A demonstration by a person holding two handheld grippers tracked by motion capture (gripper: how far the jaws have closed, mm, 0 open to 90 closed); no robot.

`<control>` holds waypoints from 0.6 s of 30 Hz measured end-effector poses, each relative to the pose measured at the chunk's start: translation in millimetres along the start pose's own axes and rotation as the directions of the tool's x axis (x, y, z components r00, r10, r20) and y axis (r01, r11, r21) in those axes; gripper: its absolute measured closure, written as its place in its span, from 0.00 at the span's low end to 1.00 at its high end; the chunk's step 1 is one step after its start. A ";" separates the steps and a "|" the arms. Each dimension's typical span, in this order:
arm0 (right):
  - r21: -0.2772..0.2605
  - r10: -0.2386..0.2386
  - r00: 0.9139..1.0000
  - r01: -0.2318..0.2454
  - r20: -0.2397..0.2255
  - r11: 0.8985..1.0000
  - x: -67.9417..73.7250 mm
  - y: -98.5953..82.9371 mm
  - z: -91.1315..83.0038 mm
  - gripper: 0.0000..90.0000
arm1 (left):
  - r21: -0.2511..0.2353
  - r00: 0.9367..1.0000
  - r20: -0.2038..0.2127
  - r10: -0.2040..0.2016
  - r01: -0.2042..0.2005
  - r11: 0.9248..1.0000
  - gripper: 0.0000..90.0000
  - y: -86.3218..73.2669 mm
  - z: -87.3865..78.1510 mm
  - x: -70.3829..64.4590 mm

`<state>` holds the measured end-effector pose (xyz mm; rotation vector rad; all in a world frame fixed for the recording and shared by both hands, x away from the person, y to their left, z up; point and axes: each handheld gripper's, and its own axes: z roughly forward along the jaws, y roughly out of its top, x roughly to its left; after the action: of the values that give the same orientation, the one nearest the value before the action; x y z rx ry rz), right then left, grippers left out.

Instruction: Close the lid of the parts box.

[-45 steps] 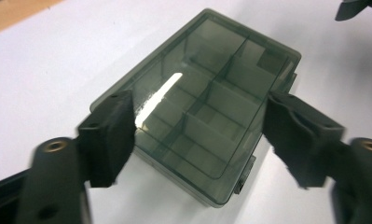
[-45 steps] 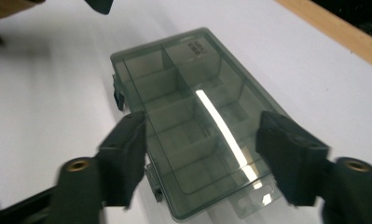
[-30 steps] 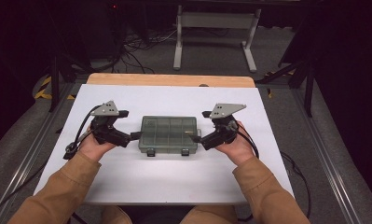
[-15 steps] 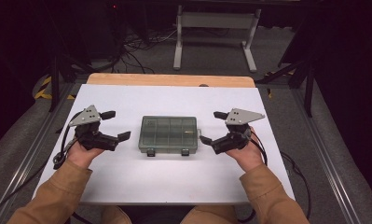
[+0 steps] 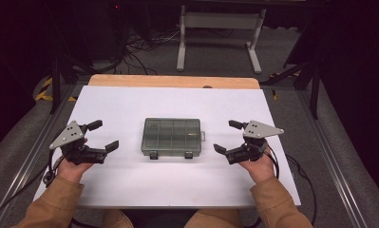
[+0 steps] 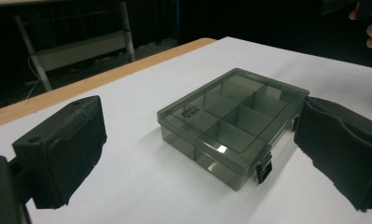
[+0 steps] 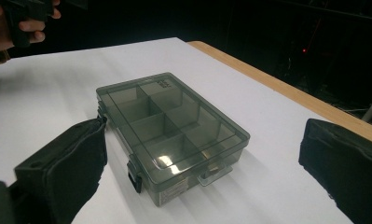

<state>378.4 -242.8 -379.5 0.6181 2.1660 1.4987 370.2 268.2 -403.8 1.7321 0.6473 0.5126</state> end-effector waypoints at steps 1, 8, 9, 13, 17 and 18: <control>-0.003 0.001 1.000 -0.001 0.002 1.000 0.3 -2.2 -0.5 0.01 | 0.001 1.000 -0.005 0.004 -0.004 1.000 0.04 -3.5 -1.9 -0.1; -0.023 0.014 1.000 -0.014 0.020 1.000 3.5 -22.3 -7.2 0.00 | -0.023 1.000 -0.020 -0.004 0.003 1.000 0.04 -21.6 -8.9 -0.4; -0.029 0.018 1.000 -0.018 0.023 0.999 3.9 -24.9 -8.2 0.00 | -0.027 1.000 -0.020 -0.008 0.007 1.000 0.04 -24.1 -9.6 0.2; -0.034 0.022 0.999 -0.021 0.033 0.999 4.4 -34.9 -10.5 0.00 | -0.023 1.000 -0.025 -0.013 0.012 1.000 0.03 -32.8 -10.6 2.7; -0.020 0.035 0.998 -0.035 0.045 0.999 4.8 -48.2 -10.8 0.00 | -0.036 0.999 -0.030 -0.021 0.020 0.999 0.03 -42.7 -11.7 5.4; -0.013 0.039 0.998 -0.038 0.047 0.999 4.8 -51.5 -10.7 0.00 | -0.040 0.999 -0.026 -0.030 0.029 0.999 0.03 -45.0 -11.9 5.7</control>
<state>362.5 -264.3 -425.0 0.6878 2.1194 1.5007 359.8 289.1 -444.4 1.6790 0.6767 0.5258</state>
